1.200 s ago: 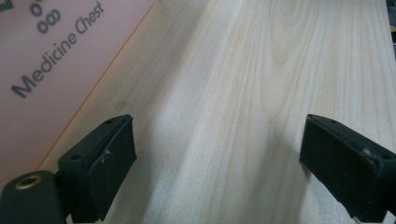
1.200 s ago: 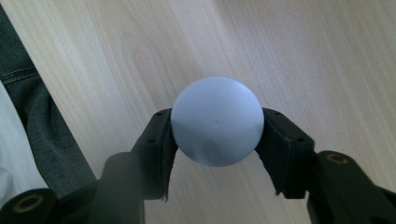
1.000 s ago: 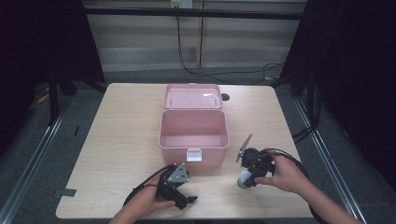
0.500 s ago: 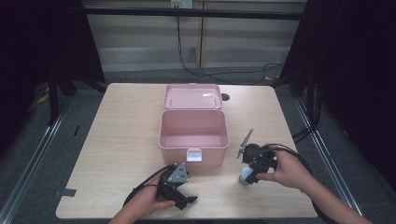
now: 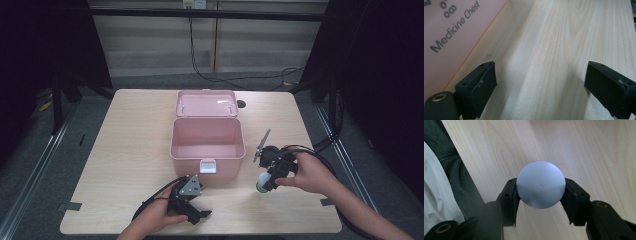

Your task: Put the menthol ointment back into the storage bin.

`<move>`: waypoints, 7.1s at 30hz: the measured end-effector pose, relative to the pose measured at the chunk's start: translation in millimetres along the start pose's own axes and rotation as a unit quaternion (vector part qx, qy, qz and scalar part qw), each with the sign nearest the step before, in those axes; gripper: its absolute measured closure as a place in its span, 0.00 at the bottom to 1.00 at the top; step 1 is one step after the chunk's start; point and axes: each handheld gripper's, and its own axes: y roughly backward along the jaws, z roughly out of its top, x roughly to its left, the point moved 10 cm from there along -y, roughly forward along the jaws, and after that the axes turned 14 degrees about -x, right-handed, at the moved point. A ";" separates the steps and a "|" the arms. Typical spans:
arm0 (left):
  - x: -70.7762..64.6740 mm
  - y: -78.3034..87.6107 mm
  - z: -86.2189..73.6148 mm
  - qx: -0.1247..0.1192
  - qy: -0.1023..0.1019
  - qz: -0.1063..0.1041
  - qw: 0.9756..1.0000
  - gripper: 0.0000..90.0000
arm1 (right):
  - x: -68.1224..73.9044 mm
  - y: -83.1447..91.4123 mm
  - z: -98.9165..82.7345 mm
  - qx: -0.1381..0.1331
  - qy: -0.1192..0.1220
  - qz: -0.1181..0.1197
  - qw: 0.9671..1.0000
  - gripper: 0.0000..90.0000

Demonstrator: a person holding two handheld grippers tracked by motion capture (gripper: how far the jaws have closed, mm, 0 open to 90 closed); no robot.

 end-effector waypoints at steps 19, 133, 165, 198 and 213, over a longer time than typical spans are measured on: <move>-0.1 0.3 -0.1 0.002 0.000 -0.001 1.000 0.11 | -11.2 37.8 22.0 -0.013 -0.007 -0.007 1.000 0.56; -0.3 0.4 -0.3 0.003 0.001 -0.001 1.000 0.11 | -84.2 32.5 169.9 -0.030 -0.193 -0.083 0.977 0.56; -0.5 0.0 -0.1 0.001 0.000 -0.003 1.000 0.11 | -97.9 -9.6 171.3 -0.022 -0.299 -0.114 0.947 0.56; -0.8 0.1 -0.1 0.001 0.003 -0.001 1.000 0.11 | -97.5 -49.8 168.4 -0.044 -0.375 -0.135 0.916 0.56; -0.7 0.1 -0.2 0.001 0.002 -0.002 1.000 0.11 | -99.4 -65.3 162.9 -0.038 -0.387 -0.139 0.911 0.56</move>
